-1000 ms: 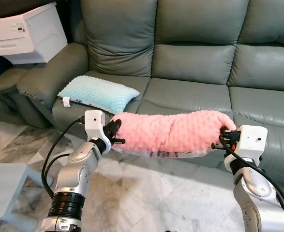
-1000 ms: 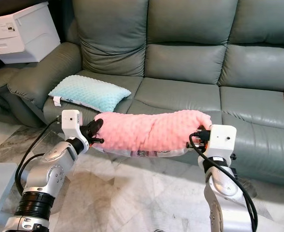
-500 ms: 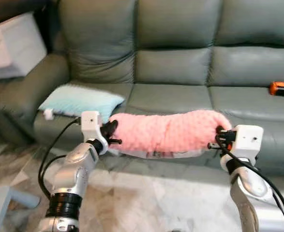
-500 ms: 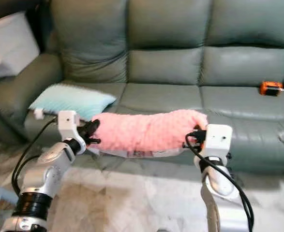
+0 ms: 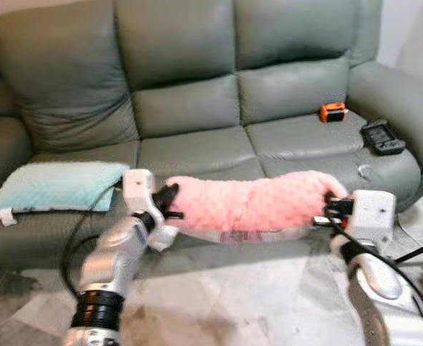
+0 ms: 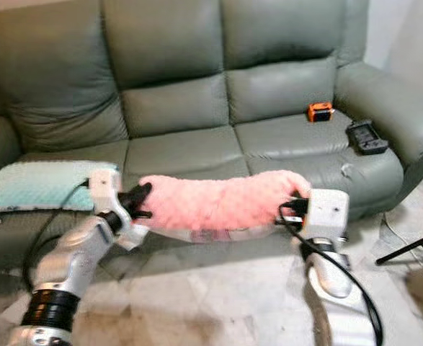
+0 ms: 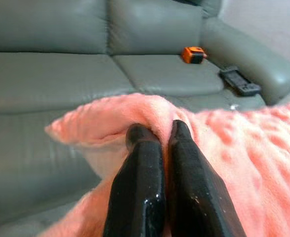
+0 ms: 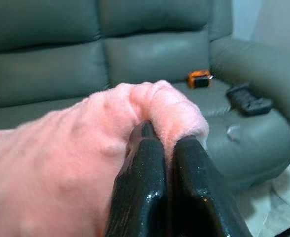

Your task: Move the pillow to the sofa

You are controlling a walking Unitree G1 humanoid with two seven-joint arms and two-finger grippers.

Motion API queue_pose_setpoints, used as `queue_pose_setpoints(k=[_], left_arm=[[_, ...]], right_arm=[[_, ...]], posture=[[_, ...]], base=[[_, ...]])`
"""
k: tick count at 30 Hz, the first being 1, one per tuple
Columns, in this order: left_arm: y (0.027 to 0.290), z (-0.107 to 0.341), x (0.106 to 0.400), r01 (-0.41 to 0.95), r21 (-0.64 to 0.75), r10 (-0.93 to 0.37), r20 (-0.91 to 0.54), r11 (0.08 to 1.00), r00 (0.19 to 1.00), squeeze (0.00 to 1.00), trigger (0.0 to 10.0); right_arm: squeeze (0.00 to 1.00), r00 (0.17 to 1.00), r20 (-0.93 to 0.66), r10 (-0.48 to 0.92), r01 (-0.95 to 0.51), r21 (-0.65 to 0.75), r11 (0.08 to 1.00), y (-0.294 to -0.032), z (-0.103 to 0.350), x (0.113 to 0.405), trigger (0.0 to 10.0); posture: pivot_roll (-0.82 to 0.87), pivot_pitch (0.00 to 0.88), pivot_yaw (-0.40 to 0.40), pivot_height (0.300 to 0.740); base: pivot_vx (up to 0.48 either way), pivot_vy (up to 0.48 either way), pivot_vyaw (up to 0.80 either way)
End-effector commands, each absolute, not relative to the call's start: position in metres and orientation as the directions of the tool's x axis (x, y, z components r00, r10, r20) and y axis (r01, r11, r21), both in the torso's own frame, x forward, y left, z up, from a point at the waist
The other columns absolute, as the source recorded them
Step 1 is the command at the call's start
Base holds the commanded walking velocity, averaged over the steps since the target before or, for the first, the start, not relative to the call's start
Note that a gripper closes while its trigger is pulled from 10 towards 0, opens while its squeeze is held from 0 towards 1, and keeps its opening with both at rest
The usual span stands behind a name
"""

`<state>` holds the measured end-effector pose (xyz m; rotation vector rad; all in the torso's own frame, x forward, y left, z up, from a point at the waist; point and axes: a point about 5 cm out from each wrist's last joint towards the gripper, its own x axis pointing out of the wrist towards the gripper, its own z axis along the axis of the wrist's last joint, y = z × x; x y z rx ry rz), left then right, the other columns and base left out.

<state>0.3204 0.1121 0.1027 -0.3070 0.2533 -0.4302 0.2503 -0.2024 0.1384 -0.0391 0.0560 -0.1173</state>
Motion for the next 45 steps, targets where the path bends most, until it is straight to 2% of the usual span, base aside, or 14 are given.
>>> queue_pose_setpoints(k=[1, 19, 31, 45], left_arm=[[0.1273, 0.1076, 0.3216, 0.340, -0.316, -0.404, -0.164, 0.886, 0.900, 0.00, 10.0], [0.1244, 0.1071, 0.3202, 0.324, -0.297, -0.382, -0.163, 0.898, 0.909, 0.00, 10.0], [0.1260, 0.1058, 0.3186, 0.300, -0.277, -0.355, -0.173, 0.913, 0.919, 0.00, 10.0], [0.1272, 0.1037, 0.3188, 0.279, -0.260, -0.333, -0.192, 0.924, 0.923, 0.00, 10.0]], right_arm=[[0.00, 0.998, -0.026, -0.059, 0.058, -0.018, 0.998, -0.1888, 0.1438, 0.2513, 10.0], [0.00, 1.000, -0.009, -0.015, 0.015, -0.030, 0.999, -0.1827, 0.1455, 0.2503, 10.0], [0.00, 1.000, -0.001, 0.003, -0.003, -0.027, 1.000, -0.1807, 0.1458, 0.2495, 10.0], [0.00, 1.000, -0.011, 0.002, -0.002, -0.015, 1.000, -0.1807, 0.1446, 0.2512, 10.0]], posture=[[-0.26, 0.062, 0.090, 0.740], [-0.26, 0.063, 0.094, 0.740], [-0.25, 0.072, 0.084, 0.740], [-0.25, 0.074, 0.084, 0.740]], base=[[0.431, 0.000, 0.00], [0.426, 0.000, 0.00], [0.400, 0.100, 0.72], [0.000, 0.000, 0.00]])
